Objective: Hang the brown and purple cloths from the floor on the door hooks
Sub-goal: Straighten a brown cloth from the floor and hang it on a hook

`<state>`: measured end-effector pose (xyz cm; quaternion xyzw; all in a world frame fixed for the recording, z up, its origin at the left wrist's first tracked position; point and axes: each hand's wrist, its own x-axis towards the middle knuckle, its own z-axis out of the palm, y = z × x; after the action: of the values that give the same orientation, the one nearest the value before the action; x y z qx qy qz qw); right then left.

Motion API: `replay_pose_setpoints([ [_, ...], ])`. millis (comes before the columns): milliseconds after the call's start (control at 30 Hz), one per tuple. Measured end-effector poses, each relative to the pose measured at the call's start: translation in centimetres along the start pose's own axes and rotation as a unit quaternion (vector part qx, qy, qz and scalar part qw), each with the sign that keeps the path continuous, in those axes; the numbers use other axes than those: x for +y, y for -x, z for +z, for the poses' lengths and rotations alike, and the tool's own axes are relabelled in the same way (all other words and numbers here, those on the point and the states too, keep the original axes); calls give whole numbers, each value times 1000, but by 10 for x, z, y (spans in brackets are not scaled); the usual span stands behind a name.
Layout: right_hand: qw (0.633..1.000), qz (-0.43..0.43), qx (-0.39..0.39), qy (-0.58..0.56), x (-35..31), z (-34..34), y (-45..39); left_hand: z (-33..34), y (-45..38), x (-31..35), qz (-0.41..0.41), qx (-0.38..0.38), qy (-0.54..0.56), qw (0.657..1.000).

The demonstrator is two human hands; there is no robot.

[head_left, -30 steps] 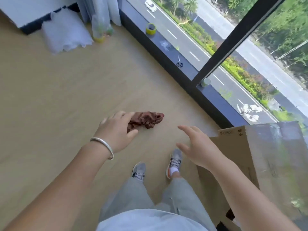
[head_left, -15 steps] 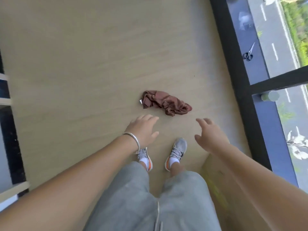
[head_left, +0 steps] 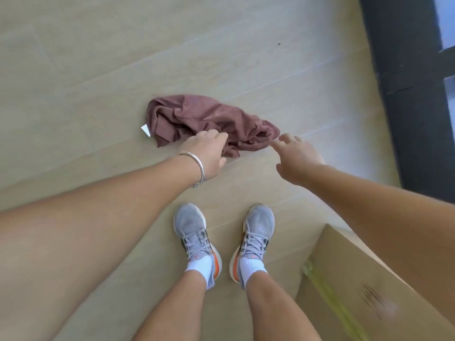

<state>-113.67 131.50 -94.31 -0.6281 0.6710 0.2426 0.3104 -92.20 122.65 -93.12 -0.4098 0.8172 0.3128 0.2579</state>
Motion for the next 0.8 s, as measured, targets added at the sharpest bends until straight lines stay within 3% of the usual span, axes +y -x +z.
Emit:
replay_pose_setpoints([
  [233, 998, -2, 33, 50, 24, 89, -116, 83, -117, -24, -25, 7, -49, 998],
  [467, 986, -3, 129, 107, 29, 129, -160, 153, -149, -27, -50, 83, -93, 991],
  [567, 985, 0, 131, 116, 32, 126, -162, 157, -153, -34, -23, 112, -109, 987],
  [700, 992, 22, 106, 67, 34, 104, -140, 138, -126, -52, 33, 114, -36, 992],
  [800, 992, 22, 120, 6, 35, 74, -115, 105, -89, -72, 60, 167, 76, 981],
])
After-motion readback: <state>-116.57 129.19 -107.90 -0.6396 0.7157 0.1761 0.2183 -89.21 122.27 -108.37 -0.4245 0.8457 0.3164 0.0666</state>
